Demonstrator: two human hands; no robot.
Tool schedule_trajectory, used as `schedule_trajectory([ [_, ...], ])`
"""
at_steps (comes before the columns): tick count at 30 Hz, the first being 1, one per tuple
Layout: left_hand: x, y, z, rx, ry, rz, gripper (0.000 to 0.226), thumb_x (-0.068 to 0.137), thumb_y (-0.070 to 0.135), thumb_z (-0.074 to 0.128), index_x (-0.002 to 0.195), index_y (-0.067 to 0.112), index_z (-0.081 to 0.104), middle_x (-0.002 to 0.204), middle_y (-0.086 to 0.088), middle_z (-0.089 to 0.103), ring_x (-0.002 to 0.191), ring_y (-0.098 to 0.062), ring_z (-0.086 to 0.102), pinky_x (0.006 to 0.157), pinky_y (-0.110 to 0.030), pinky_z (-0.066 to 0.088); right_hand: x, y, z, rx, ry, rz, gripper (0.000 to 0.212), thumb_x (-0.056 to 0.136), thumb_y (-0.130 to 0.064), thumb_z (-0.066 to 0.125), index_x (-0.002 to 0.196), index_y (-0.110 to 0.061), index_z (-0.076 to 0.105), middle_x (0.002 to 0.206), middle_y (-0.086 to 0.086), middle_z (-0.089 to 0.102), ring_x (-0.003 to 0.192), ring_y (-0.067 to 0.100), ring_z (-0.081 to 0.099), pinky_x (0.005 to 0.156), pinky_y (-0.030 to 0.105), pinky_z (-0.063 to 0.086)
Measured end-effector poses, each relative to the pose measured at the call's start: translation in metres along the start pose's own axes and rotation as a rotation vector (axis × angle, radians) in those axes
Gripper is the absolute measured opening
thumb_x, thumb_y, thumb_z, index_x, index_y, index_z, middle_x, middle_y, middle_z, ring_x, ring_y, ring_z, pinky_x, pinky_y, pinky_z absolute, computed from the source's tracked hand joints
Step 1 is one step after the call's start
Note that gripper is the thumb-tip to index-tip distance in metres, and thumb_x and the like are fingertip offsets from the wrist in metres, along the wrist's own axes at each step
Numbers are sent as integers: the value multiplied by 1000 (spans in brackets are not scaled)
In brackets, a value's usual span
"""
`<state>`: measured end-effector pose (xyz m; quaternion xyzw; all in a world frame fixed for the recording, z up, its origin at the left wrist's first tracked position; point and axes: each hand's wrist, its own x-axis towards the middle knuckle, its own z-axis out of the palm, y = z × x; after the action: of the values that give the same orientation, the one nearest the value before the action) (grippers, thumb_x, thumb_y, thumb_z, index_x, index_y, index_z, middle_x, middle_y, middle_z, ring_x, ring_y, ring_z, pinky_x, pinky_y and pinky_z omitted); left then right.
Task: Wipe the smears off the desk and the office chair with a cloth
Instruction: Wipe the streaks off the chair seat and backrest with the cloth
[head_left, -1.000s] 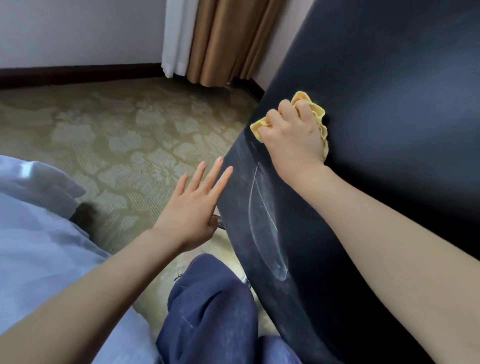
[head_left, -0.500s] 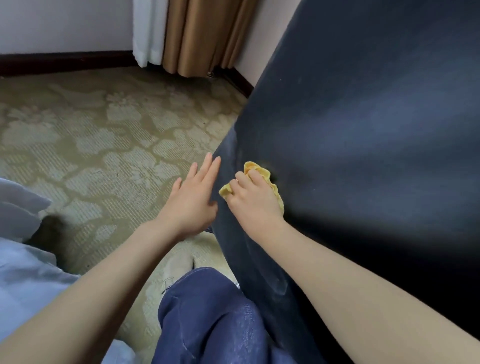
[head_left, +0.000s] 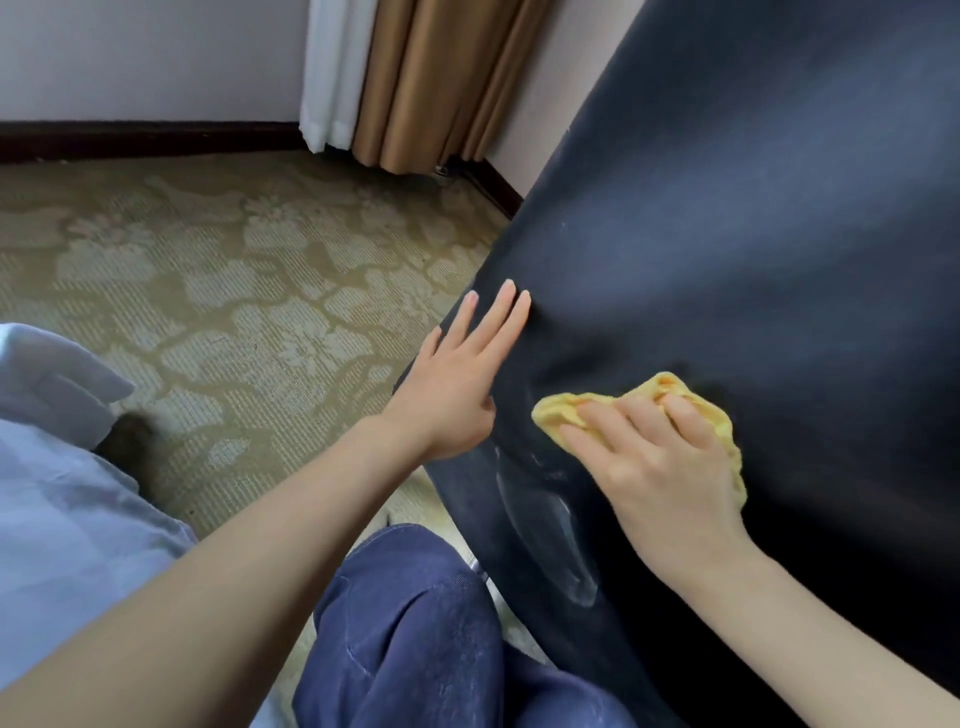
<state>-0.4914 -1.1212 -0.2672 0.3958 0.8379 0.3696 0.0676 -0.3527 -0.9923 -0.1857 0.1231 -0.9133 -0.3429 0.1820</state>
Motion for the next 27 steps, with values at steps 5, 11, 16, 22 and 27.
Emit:
schedule_trajectory([
  [5, -25, -12, 8, 127, 14, 115, 112, 79, -5, 50, 134, 44, -35, 141, 30, -39, 139, -7, -29, 116, -35, -8, 44, 18, -13, -59, 289, 76, 21, 96, -15, 55, 103, -24, 73, 93, -5, 70, 80, 23, 63, 81, 36, 33],
  [11, -48, -34, 13, 29, 9, -64, 100, 84, -3, 47, 140, 38, -25, 144, 25, -36, 138, -3, -28, 116, -31, -10, 102, 3, 1, -133, 263, 84, 12, 90, -14, 59, 92, -18, 71, 91, 0, 66, 93, 22, 53, 84, 36, 26],
  [16, -72, -47, 17, -36, 10, -192, 88, 89, 2, 48, 150, 28, -10, 143, 25, -31, 135, 2, -26, 112, -27, -11, 119, -35, 27, -181, -21, -47, 35, 86, -16, 34, 85, -27, 68, 87, -10, 63, 92, 12, 56, 90, 31, 29],
  [22, -76, -45, 16, -39, 14, -212, 87, 91, 3, 48, 148, 31, -12, 145, 23, -29, 137, 1, -24, 115, -30, -8, 92, -65, 65, -108, -192, -248, 15, 87, -26, 56, 93, -27, 69, 93, -10, 64, 97, 12, 58, 95, 29, 43],
  [27, -62, -24, 9, -187, 85, -121, 81, 90, -6, 43, 150, 28, 0, 148, 25, -15, 140, 5, -14, 115, -26, -4, 63, -66, 70, -111, -266, -396, 16, 84, -33, 60, 90, -27, 73, 91, -11, 67, 97, 12, 61, 95, 28, 44],
])
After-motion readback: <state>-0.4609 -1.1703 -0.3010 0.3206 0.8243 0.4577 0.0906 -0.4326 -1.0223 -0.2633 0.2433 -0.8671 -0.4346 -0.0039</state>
